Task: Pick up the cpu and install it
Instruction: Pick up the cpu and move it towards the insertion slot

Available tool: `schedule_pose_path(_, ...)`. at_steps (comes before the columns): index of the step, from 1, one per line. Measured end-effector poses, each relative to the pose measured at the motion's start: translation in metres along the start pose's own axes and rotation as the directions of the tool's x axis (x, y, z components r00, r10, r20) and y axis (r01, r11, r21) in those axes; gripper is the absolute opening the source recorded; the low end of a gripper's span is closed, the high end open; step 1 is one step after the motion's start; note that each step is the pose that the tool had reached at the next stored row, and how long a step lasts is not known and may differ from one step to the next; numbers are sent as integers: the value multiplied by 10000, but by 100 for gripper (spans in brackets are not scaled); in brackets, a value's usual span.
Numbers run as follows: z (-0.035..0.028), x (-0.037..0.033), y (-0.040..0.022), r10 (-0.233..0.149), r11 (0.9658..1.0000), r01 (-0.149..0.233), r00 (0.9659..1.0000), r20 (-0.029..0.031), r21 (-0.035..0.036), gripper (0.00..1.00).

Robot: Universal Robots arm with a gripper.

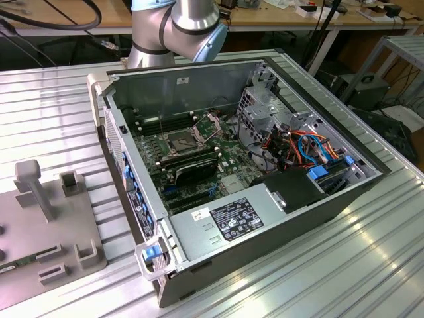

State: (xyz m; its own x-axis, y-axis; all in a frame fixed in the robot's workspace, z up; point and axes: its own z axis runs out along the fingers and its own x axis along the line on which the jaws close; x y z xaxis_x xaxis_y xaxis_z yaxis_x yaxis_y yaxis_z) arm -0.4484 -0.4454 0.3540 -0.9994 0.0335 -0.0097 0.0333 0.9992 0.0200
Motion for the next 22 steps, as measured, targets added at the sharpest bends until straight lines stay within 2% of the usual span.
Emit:
schedule_pose_path(5,-22,-1,1,0,10000,0,10000,1,0,55)
schedule_pose_path(18,-26,0,1,0,10000,0,10000,0,0,55)
schedule_pose_path(22,-67,-1,1,0,10000,0,10000,0,1,55)
